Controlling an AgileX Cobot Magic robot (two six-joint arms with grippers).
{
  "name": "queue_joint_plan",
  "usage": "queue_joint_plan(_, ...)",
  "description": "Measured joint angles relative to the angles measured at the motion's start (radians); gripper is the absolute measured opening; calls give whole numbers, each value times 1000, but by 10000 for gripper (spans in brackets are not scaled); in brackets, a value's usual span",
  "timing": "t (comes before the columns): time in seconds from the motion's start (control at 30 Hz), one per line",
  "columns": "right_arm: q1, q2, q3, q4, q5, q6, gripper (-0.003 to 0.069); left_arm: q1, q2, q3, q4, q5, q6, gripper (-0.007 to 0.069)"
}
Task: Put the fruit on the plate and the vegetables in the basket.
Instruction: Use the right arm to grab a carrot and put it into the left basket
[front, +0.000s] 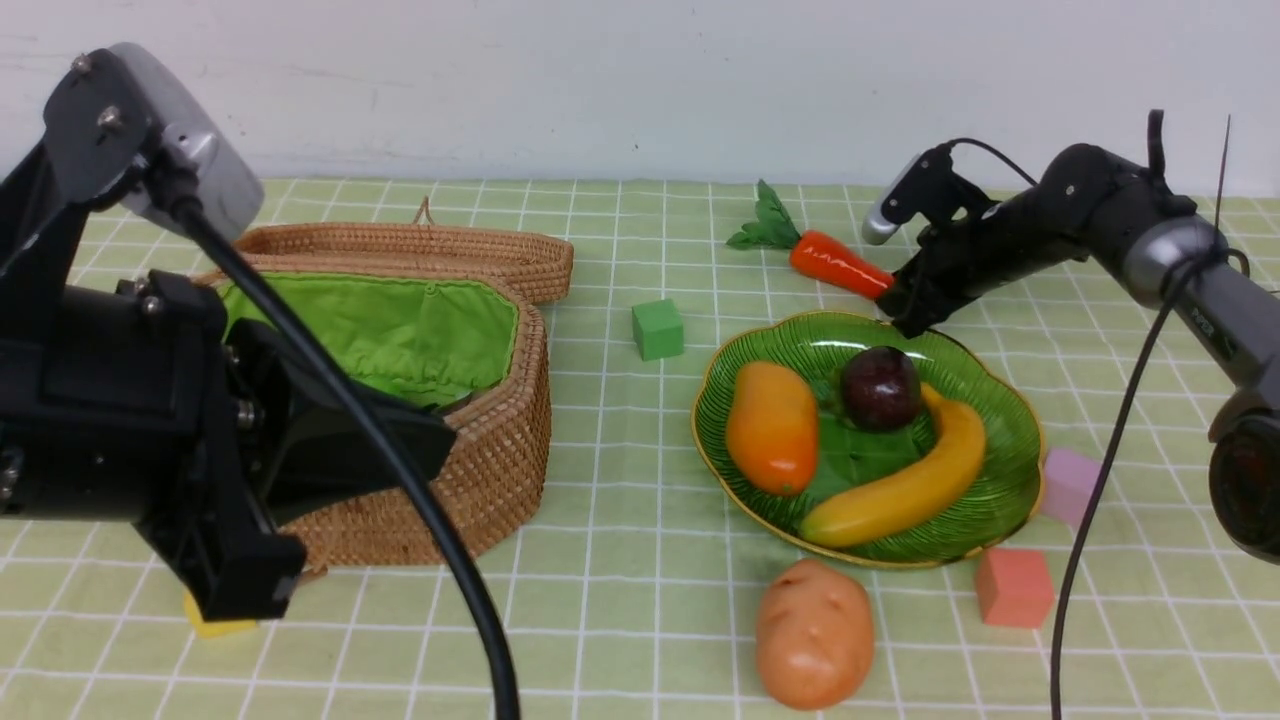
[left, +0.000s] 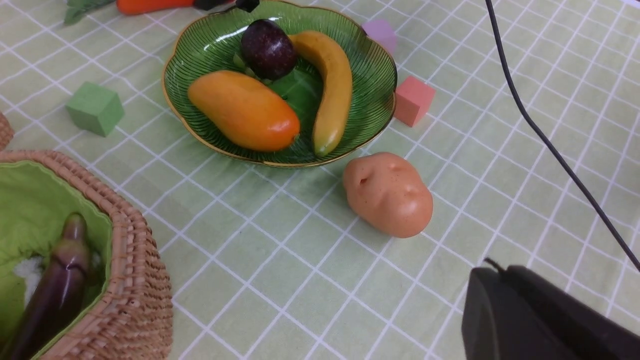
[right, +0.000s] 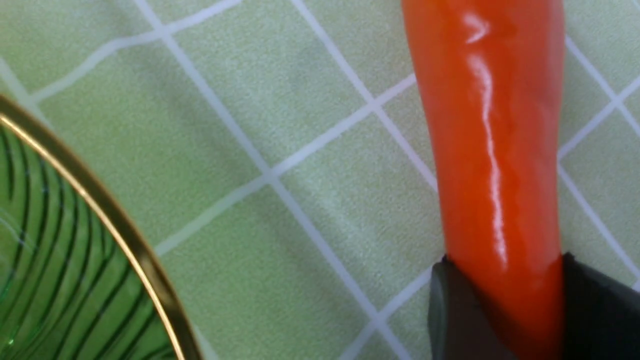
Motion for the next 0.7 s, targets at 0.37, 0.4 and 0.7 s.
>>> queue_joint_plan(0.37,0,-65,3,-34,58,63,250,0,0,0,3,10,0,-8)
queue_joint_plan(0.4,0,-74,3,-35,60,71,250,0,0,0,3,10,-1,-8)
queue_joint_plan(0.7,0,-156,2,-44,207,184,250,0,-14,0,57,-10,-120,-8)
